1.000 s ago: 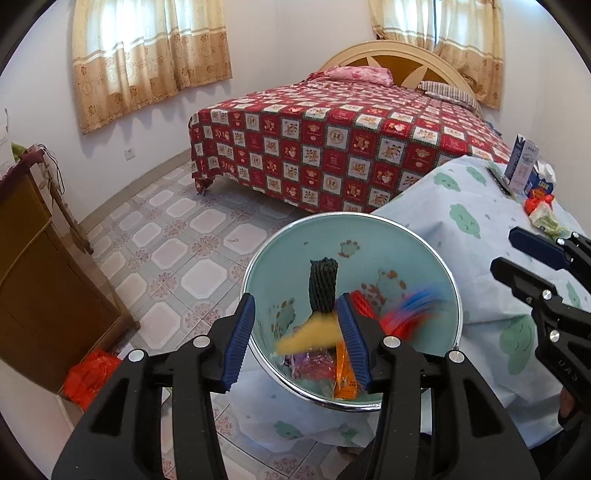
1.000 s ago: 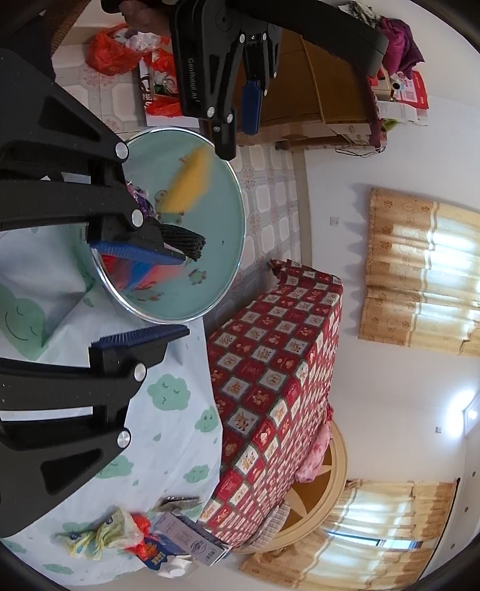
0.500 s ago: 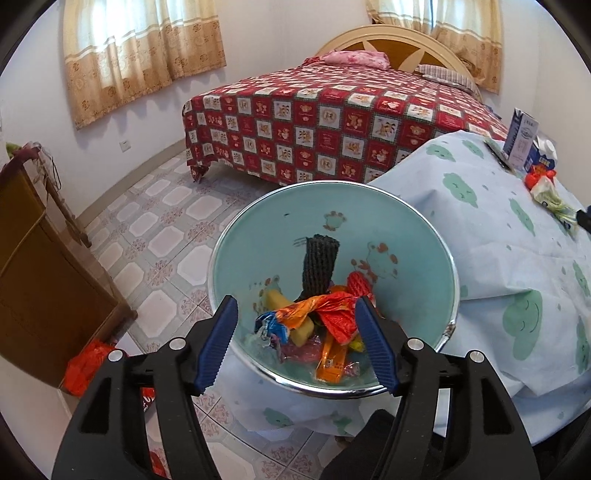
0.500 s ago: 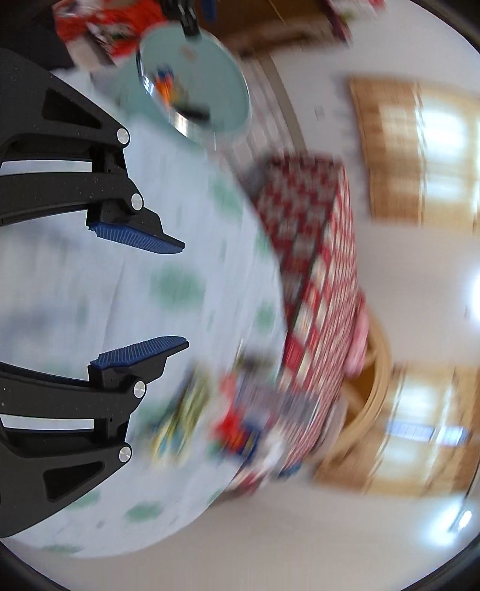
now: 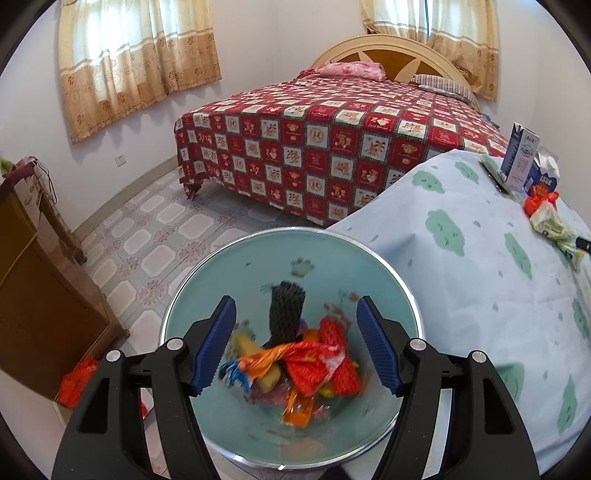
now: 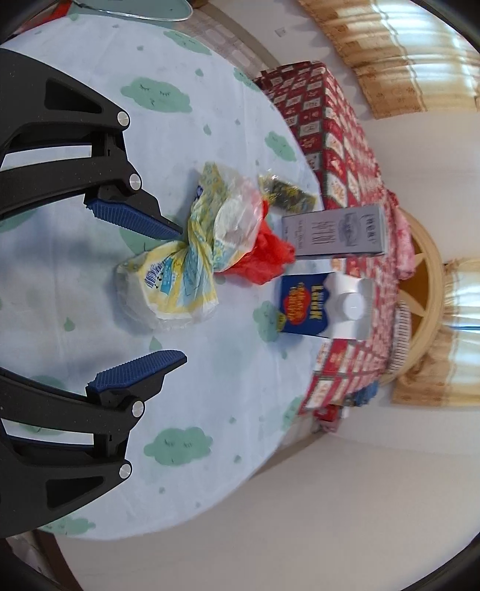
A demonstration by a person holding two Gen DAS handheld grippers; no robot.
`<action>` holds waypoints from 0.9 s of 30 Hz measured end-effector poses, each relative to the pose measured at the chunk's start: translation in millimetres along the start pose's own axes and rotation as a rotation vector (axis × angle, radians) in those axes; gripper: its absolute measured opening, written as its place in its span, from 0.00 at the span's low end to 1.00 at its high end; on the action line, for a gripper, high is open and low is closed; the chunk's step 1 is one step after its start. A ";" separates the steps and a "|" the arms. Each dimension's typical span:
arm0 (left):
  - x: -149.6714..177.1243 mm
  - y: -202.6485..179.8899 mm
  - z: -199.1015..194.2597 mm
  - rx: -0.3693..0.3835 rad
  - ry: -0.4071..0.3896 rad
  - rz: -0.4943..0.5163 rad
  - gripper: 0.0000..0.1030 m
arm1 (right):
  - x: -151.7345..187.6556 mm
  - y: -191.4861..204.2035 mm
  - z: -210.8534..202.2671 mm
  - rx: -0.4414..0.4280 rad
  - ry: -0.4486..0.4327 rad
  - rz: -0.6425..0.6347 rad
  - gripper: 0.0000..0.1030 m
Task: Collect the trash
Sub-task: 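Grasp the red plastic bag with left tool while right tool grasps the clear plastic bag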
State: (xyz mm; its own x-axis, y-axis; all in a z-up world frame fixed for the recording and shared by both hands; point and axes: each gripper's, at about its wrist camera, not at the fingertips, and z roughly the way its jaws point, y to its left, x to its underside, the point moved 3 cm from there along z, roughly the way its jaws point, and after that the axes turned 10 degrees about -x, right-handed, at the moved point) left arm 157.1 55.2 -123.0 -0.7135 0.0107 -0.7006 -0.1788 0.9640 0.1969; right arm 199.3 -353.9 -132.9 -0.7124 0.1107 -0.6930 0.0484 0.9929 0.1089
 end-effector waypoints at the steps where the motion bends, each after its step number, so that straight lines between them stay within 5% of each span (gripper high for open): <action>1: -3.7 -3.3 1.9 0.002 0.001 0.000 0.65 | 0.8 -4.2 6.5 -0.045 0.036 0.024 0.51; 9: -25.1 -26.0 4.4 0.023 -0.002 0.017 0.65 | 7.7 -7.8 5.5 -0.104 0.068 0.008 0.23; 18: -49.4 -90.9 -13.7 0.098 -0.039 0.105 0.65 | 13.1 -8.7 -36.6 -0.162 -0.031 0.012 0.20; 27: -74.8 -195.8 -23.9 0.194 -0.063 0.207 0.65 | 5.1 -91.6 -71.1 0.002 -0.136 0.130 0.20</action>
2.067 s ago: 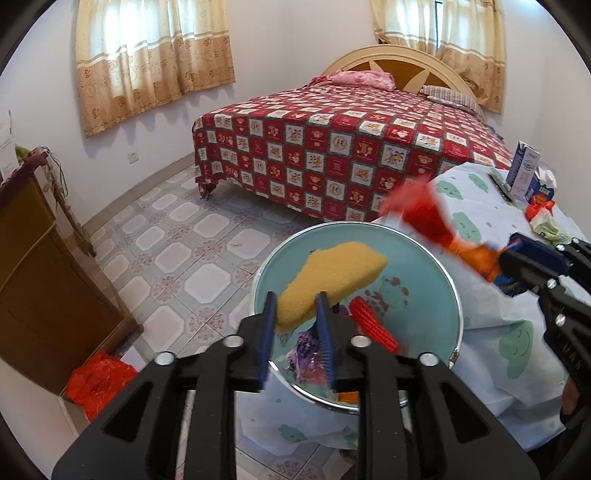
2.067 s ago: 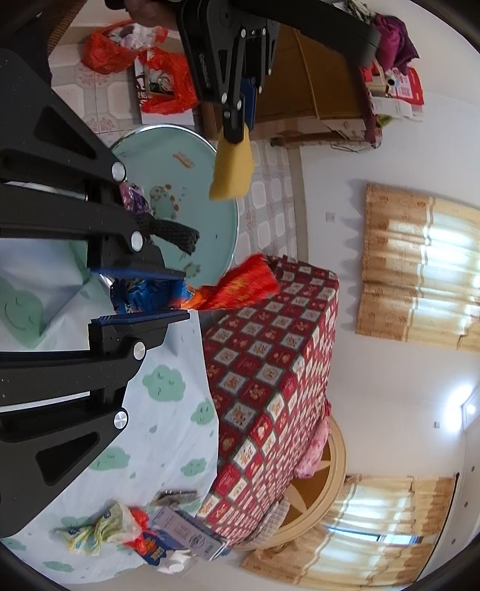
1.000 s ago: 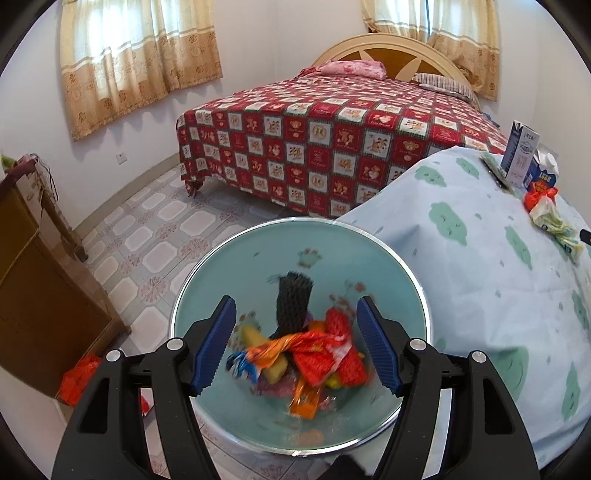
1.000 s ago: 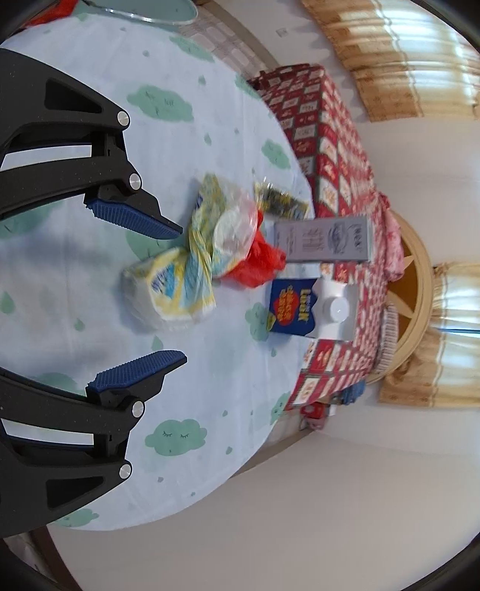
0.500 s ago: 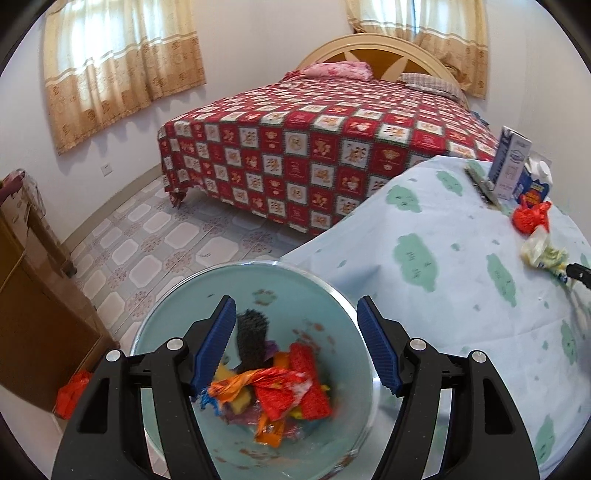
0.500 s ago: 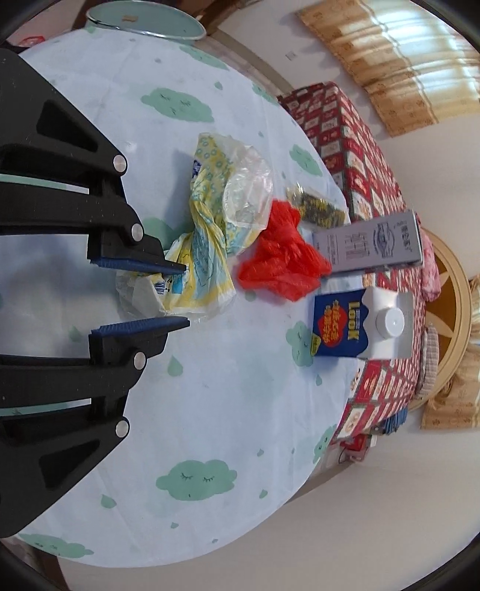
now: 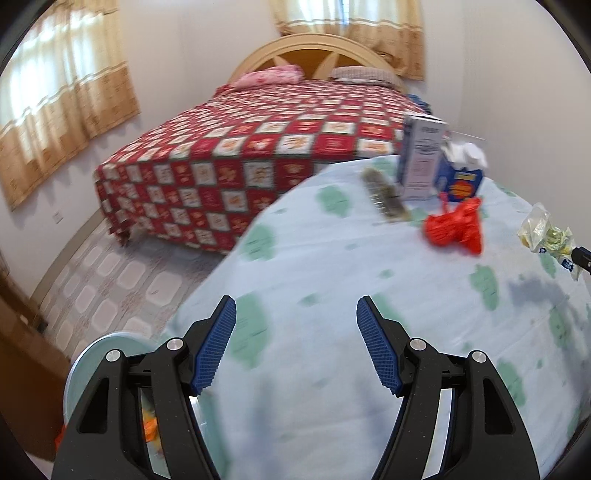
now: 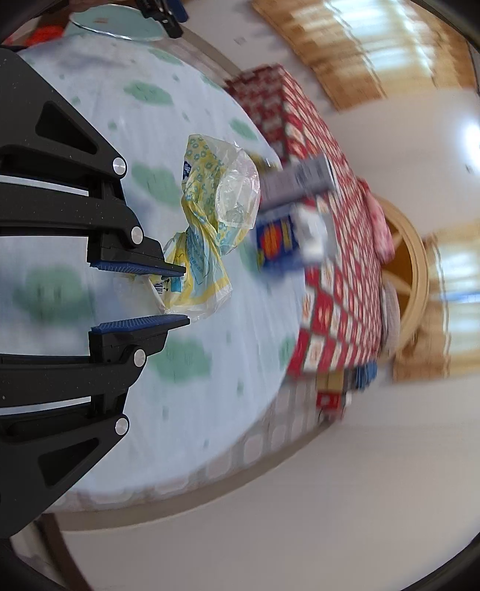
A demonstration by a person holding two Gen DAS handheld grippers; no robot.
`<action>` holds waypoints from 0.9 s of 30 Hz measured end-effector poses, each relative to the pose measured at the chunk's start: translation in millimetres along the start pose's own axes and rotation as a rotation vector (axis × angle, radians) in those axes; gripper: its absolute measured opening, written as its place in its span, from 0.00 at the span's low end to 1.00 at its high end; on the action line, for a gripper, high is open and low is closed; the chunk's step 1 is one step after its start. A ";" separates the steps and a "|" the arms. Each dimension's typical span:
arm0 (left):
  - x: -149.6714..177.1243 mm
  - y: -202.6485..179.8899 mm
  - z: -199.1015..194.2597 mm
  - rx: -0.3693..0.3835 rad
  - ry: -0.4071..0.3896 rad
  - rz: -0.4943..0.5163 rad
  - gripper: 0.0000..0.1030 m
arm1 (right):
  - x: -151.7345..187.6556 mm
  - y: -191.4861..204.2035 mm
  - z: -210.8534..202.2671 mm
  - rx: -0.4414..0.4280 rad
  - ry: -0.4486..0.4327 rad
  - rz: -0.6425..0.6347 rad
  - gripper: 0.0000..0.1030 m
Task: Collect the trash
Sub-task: 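Grasp the red plastic bag with left tool while right tool grasps the clear plastic bag, then carry the red bag to the bin with left tool while right tool carries clear bag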
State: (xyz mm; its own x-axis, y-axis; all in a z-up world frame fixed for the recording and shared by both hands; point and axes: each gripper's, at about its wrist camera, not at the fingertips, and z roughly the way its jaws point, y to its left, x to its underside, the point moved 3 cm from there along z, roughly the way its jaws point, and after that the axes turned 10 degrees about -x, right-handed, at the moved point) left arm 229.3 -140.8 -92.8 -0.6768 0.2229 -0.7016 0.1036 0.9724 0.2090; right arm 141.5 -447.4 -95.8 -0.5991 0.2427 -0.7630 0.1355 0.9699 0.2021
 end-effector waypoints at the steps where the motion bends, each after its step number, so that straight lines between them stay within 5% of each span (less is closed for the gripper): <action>1: -5.6 -13.7 3.0 0.014 0.000 0.011 0.65 | -0.7 -8.7 -1.0 0.010 -0.006 0.016 0.20; 18: -64.6 -155.1 72.1 0.125 0.054 0.100 0.63 | -18.2 -67.3 15.5 0.004 -0.030 0.090 0.21; 25: -57.9 -177.8 92.4 0.211 0.119 0.122 0.16 | -18.0 -61.7 26.0 -0.031 -0.011 0.084 0.21; 27: -58.9 -176.6 92.2 0.218 0.119 0.118 0.10 | -18.1 -58.9 25.7 -0.032 -0.013 0.079 0.21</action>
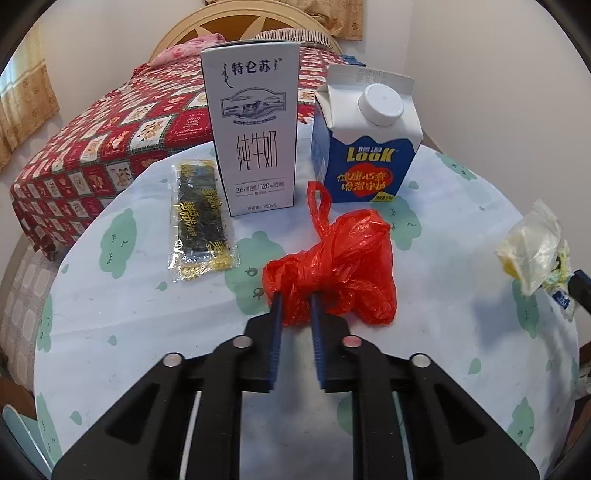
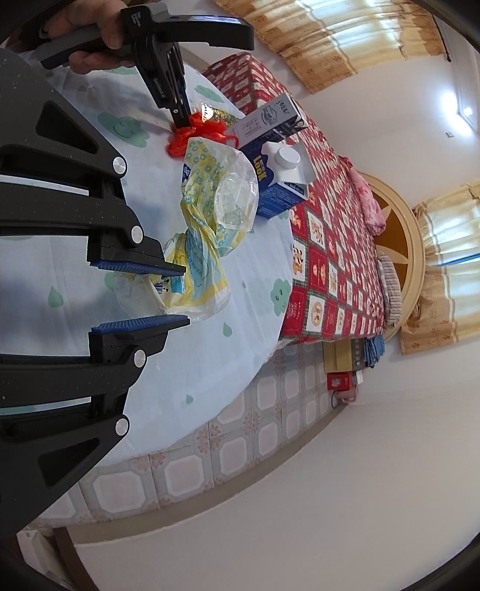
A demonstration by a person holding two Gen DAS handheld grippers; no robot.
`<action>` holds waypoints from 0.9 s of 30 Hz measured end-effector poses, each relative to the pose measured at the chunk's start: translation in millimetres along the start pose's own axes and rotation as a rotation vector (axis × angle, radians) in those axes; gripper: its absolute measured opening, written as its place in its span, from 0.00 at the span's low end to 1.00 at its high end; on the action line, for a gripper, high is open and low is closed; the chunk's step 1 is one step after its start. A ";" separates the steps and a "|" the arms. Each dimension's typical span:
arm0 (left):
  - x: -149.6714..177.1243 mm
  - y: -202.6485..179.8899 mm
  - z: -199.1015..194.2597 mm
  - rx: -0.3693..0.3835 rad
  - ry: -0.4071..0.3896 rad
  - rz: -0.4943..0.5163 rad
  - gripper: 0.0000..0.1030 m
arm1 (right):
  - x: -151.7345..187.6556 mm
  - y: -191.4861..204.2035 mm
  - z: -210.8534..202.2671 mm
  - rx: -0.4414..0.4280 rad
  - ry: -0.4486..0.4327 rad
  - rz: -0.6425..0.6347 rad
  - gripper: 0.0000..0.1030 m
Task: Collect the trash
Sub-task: 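Carry the red bag to the bin with left tool while right tool carries clear bag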
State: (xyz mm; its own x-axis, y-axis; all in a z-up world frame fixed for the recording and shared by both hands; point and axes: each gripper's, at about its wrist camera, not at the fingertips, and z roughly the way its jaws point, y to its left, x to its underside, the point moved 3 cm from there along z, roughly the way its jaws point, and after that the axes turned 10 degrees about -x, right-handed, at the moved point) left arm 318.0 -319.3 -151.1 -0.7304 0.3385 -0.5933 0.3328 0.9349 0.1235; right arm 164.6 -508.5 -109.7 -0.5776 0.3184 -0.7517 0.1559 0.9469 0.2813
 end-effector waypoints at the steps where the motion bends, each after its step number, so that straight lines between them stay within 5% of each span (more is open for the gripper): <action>1: 0.1 -0.1 -1.0 -0.005 -0.003 0.008 0.08 | 0.0 1.8 -0.1 -0.002 -0.001 -0.001 0.21; 27: 89.6 116.9 -111.4 -0.148 -0.079 -0.049 0.07 | 36.2 119.3 6.6 -0.070 0.020 -0.152 0.21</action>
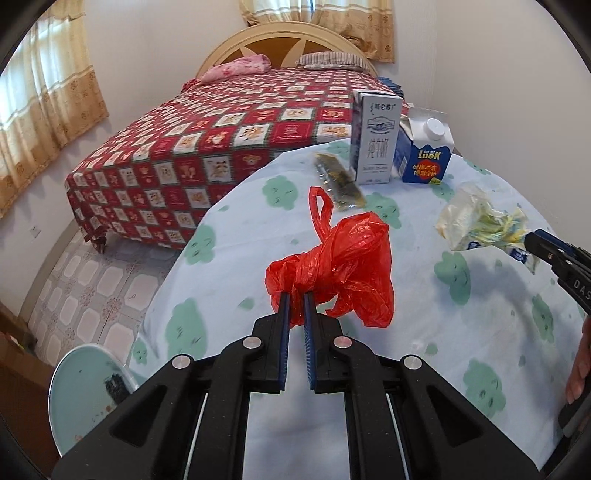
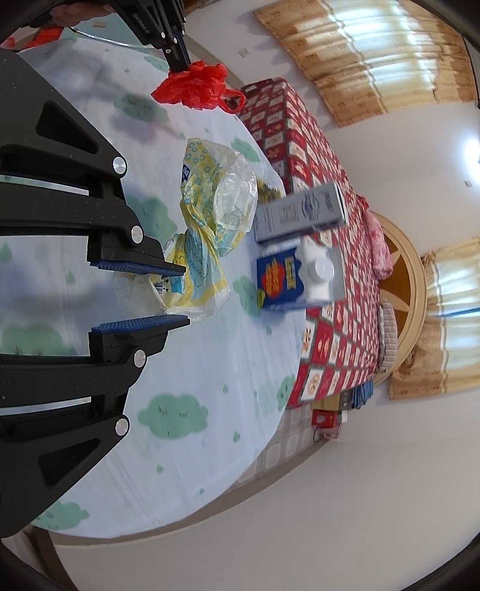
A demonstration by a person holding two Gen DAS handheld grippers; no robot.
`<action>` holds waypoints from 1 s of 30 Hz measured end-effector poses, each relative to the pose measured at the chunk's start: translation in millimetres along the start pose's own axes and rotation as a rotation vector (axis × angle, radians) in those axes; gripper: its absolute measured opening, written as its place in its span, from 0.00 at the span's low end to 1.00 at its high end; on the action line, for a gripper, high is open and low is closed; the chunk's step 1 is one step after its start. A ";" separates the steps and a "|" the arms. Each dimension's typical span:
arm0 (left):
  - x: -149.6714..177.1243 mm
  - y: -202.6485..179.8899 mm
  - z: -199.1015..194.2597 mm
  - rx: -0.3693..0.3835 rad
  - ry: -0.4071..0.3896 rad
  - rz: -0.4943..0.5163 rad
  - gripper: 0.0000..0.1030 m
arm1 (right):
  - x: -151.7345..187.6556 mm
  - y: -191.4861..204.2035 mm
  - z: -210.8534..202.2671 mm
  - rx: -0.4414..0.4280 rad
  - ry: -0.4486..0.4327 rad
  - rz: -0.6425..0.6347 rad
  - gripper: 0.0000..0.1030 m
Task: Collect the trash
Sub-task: 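Carry the red bag to the bin with left tool while right tool carries clear bag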
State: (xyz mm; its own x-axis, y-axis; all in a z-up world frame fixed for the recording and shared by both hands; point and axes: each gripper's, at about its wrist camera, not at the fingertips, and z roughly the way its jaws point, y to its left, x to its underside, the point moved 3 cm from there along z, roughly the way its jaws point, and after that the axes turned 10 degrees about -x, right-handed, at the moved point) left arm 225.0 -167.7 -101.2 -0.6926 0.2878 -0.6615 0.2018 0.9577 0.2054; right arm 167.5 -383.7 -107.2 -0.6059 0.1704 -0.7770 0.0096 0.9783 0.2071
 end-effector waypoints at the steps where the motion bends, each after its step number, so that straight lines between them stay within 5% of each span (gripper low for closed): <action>1: 2.8 4.2 -3.2 -0.004 -0.003 -0.005 0.07 | 1.2 4.3 -0.2 -0.005 0.001 -0.004 0.21; 30: 76.0 103.3 -63.7 -0.096 -0.039 -0.116 0.07 | 26.4 135.8 1.2 -0.128 0.014 -0.167 0.21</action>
State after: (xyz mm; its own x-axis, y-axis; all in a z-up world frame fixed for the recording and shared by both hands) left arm 149.1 -47.5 -84.3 -0.6798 0.1775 -0.7116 0.0539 0.9797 0.1930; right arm 153.8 -246.2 -100.3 -0.6017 0.0047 -0.7987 -0.1926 0.9696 0.1508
